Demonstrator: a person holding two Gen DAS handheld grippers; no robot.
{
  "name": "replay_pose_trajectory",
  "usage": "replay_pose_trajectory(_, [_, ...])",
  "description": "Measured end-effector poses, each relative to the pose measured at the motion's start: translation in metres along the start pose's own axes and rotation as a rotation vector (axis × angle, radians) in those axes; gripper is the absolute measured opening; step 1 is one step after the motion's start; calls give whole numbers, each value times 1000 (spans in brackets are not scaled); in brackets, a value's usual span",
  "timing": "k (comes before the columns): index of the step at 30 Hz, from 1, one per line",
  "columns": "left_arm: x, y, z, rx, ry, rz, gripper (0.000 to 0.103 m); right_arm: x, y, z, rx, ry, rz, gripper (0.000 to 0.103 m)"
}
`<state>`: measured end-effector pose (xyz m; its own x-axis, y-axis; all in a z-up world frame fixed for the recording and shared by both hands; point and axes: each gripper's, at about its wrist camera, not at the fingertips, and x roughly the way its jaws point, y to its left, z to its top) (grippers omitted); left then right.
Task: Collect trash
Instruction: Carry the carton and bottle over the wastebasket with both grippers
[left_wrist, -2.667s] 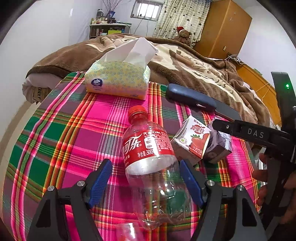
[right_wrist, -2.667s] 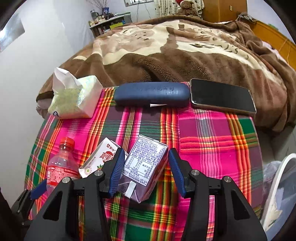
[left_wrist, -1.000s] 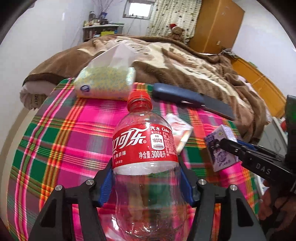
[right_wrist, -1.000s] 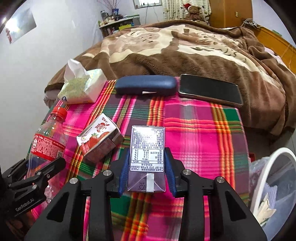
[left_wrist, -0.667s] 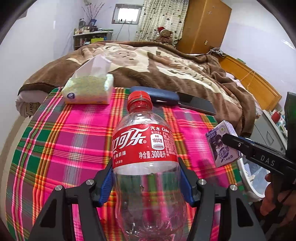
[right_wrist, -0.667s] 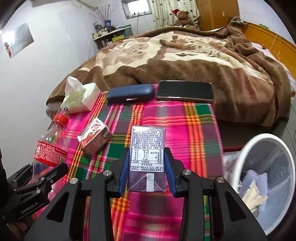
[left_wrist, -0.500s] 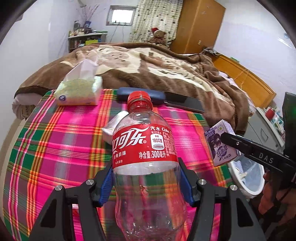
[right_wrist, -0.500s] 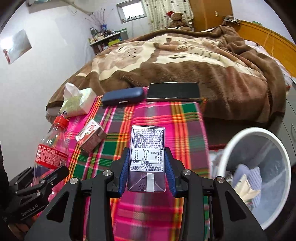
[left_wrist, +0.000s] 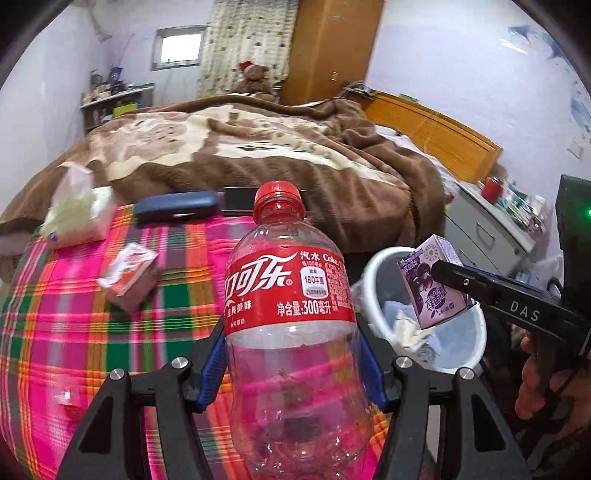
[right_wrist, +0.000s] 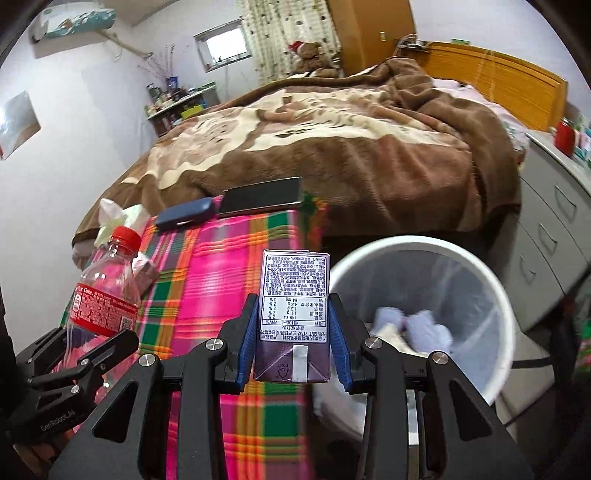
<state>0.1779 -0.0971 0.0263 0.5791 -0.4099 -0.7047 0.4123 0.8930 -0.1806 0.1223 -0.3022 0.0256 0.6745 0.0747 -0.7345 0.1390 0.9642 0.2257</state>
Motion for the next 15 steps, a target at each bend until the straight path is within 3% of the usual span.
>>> replay_pose_trajectory(15, [44,-100,3,103,58,-123,62,-10,-76,-10,85,-2,-95,37])
